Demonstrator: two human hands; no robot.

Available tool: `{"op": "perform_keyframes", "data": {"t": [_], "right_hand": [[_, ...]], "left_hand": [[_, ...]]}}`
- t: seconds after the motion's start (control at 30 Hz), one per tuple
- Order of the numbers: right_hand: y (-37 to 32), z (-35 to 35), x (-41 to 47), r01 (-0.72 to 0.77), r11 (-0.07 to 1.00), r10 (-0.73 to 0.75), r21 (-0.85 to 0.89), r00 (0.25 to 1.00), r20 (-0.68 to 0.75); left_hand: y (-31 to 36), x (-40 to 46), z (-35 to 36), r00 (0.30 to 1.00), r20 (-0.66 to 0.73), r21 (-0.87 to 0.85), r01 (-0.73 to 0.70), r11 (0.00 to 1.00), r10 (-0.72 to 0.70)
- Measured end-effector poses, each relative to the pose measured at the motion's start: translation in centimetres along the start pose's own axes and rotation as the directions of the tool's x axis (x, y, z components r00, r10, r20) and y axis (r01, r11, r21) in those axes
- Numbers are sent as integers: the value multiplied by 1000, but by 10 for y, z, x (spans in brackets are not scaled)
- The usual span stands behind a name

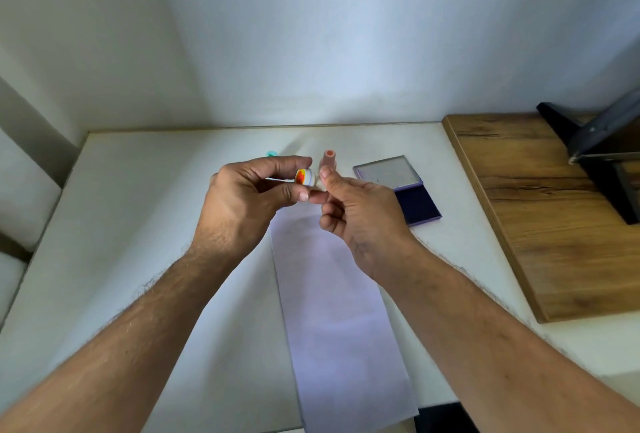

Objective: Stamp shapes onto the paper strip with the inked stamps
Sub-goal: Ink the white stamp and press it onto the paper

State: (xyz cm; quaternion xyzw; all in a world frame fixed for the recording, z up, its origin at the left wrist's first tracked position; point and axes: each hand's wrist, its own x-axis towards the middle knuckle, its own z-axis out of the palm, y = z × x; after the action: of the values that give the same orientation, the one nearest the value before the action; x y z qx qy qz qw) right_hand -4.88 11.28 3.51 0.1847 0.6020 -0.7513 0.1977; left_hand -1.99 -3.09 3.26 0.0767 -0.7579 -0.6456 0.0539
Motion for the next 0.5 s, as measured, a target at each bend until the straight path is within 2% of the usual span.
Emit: {"op": "perform_keyframes", "data": {"t": [0.13,0.3,0.5], "right_hand": [[-2,3,4,-41,999,40,22,998,55],[-1,2,9,-55,994,46,92,994,96],[3,-1,15,-37,995,24,90,990,140]], "left_hand": [[-4,3,-2,999,-51,12,12,1000,-11],[-5,7,-4,998,-51,-13,24,1000,-25],[-9,11,-10,998,-48,29,49,998,-47]]}}
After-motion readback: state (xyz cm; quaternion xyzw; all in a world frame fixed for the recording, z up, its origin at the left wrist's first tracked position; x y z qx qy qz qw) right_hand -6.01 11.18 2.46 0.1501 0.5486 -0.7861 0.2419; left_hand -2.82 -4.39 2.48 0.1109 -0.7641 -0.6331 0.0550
